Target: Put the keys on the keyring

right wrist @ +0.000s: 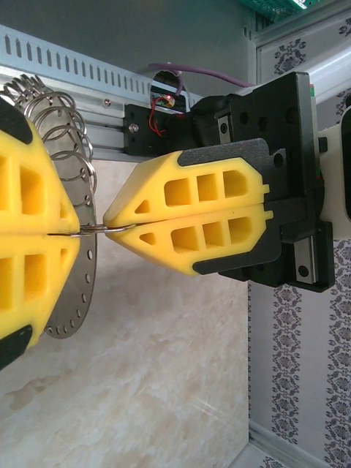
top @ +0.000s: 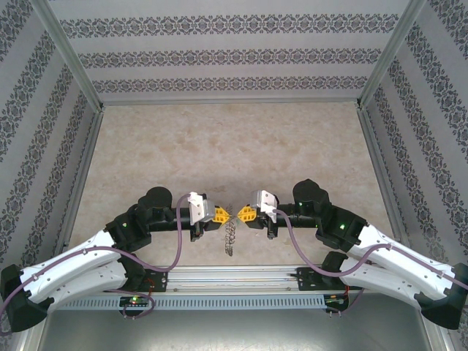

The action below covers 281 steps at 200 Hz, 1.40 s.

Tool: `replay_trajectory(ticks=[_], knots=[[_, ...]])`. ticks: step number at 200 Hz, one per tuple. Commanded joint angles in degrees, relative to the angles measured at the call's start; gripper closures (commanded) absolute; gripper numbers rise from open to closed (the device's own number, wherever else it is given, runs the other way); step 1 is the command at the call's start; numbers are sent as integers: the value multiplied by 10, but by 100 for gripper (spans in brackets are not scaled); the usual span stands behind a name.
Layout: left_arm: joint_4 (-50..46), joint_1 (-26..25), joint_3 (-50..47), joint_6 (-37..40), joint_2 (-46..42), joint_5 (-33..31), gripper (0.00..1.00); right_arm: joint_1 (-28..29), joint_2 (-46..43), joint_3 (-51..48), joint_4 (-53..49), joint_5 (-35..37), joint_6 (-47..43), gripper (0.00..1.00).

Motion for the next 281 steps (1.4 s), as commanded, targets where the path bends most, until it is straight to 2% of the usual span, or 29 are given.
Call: replay_trajectory(ticks=[1,281], knots=[[15,-7,5,15,-13,-8,100,6,-5,18,-3,-2,-7,100],[22,-7,-2,14,-11,-7,100,5,11,28,4,12,-5,100]])
